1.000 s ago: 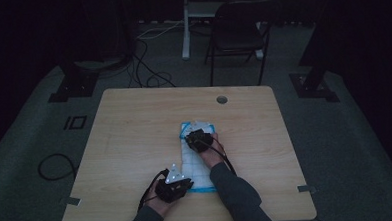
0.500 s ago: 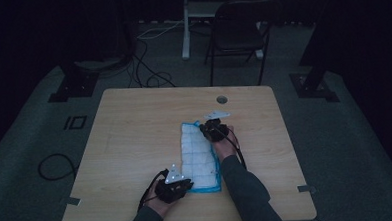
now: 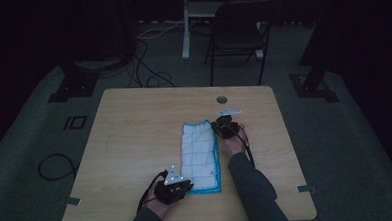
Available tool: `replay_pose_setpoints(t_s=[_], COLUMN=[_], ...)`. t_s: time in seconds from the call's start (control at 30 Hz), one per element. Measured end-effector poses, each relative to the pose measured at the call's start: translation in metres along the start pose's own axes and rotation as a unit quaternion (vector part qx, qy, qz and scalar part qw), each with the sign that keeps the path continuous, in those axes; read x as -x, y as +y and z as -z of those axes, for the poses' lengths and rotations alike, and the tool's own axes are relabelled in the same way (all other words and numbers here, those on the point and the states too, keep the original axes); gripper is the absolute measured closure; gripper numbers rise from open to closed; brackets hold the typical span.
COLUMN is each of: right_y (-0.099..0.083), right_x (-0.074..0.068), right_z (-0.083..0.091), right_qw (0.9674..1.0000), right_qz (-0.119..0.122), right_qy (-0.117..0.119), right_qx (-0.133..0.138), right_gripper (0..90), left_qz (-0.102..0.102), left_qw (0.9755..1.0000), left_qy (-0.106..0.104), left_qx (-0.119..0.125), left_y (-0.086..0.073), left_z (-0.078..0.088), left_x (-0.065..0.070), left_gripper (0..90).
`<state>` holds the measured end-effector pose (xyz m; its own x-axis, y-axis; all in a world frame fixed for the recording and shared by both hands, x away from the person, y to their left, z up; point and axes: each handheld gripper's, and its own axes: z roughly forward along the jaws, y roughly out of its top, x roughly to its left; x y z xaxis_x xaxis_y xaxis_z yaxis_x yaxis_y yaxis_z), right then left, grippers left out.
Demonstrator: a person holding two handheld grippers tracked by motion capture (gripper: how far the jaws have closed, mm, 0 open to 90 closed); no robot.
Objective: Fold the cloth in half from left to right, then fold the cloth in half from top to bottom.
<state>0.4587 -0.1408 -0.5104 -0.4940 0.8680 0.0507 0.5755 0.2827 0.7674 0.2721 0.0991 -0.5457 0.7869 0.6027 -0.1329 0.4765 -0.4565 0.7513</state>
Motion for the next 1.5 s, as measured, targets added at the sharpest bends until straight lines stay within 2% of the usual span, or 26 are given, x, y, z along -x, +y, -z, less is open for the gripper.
replay_pose_setpoints(t_s=[0.03,0.1,0.2,0.37,0.77,0.83,0.97,1.17,1.5], right_y=[-0.001,-0.003,-0.005,-0.01,-0.021,-0.023,-0.024,-0.026,-0.024], right_x=[0.0,0.001,0.0,-0.003,-0.003,-0.002,-0.001,-0.002,-0.001], right_z=[0.0,0.0,0.003,0.009,0.011,0.011,0.01,0.009,0.005], right_qw=[0.9999,1.0,1.0,0.9999,0.9999,0.9999,0.9998,0.9998,0.9997], right_qz=[0.003,-0.002,0.006,0.009,0.0,-0.001,-0.004,-0.004,-0.007], right_qy=[-0.009,-0.006,-0.002,0.004,0.016,0.017,0.019,0.02,0.022], right_qx=[-0.004,-0.007,-0.005,0.0,-0.002,-0.002,-0.005,-0.007,-0.008], right_gripper=[81.7,77.1,73.6,70.4,58.4,58.0,57.6,56.7,56.2], left_qz=[0.003,0.002,0.006,0.012,0.028,0.036,0.06,0.069,0.087], left_qw=[1.0,1.0,0.9999,0.9998,0.9976,0.9972,0.9954,0.9934,0.9885], left_qy=[-0.006,-0.008,-0.009,0.005,0.052,0.053,0.059,0.075,0.104], left_qx=[0.001,0.002,0.003,0.016,0.037,0.039,0.045,0.053,0.067], left_y=[0.0,0.0,0.002,0.008,0.031,0.034,0.038,0.045,0.07], left_z=[0.0,0.0,0.0,0.006,0.012,0.012,0.01,0.011,0.003], left_x=[0.0,0.001,0.001,-0.007,-0.043,-0.05,-0.068,-0.083,-0.111], left_gripper=[75.3,70.6,68.7,67.2,64.2,63.5,63.2,62.1,60.5])
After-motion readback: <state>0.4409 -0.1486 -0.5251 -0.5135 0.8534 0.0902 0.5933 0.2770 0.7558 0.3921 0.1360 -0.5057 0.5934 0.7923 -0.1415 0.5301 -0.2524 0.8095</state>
